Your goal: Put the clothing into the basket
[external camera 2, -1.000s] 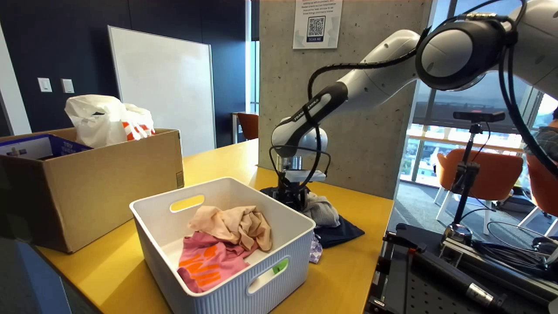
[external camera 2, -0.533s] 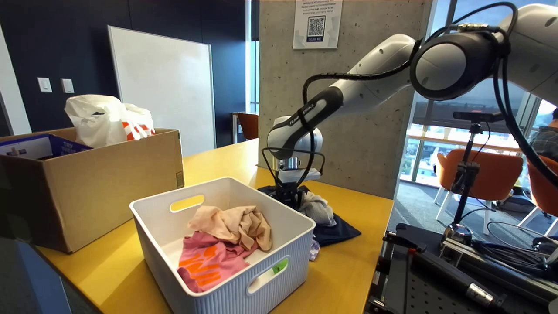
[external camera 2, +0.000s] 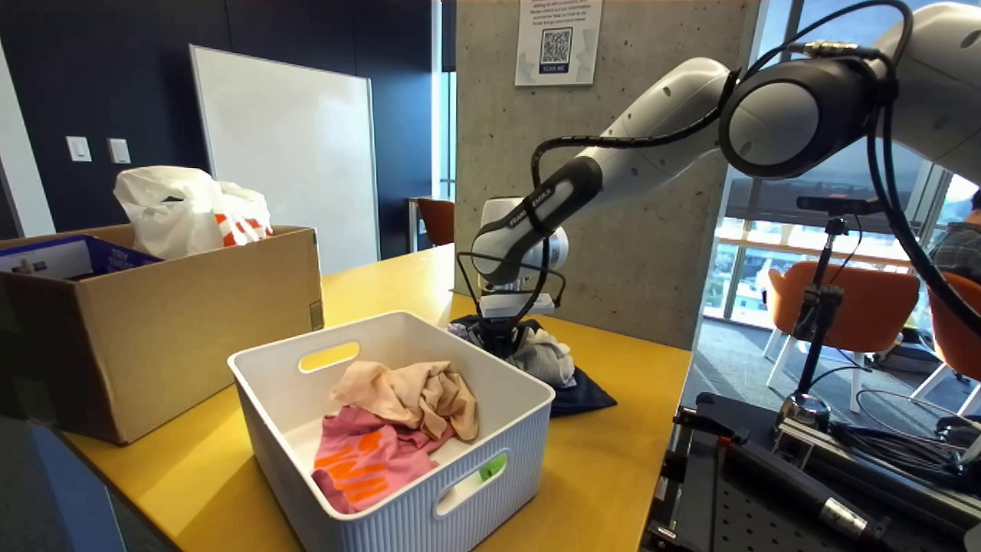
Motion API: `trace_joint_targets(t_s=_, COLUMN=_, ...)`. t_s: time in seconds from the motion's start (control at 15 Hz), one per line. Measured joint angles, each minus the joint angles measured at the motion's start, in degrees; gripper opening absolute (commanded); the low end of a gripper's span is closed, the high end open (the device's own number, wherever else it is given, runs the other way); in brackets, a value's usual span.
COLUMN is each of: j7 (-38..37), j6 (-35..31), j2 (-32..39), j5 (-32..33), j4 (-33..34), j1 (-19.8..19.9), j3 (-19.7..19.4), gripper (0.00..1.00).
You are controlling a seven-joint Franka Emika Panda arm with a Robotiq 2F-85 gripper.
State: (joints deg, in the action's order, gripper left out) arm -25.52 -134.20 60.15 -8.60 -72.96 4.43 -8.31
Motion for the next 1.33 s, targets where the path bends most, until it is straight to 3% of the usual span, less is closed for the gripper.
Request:
trace_joint_targets(t_s=0.4, j7=-1.7, j6=-7.71, j2=-6.93, j5=-0.03, j4=-6.77, j1=0.12, j3=-2.68, gripper=0.05)
trace_joint_targets(t_s=0.93, j7=-4.6, j6=-9.86, j2=-27.17, j5=0.62, j4=-18.46, j1=-0.84, j3=-5.19, gripper=0.05)
trace_joint_targets(t_s=1.33, j7=-11.5, j6=-9.85, j2=-42.67, j5=7.32, j4=-25.06, j1=-4.27, j3=-6.51, gripper=0.05)
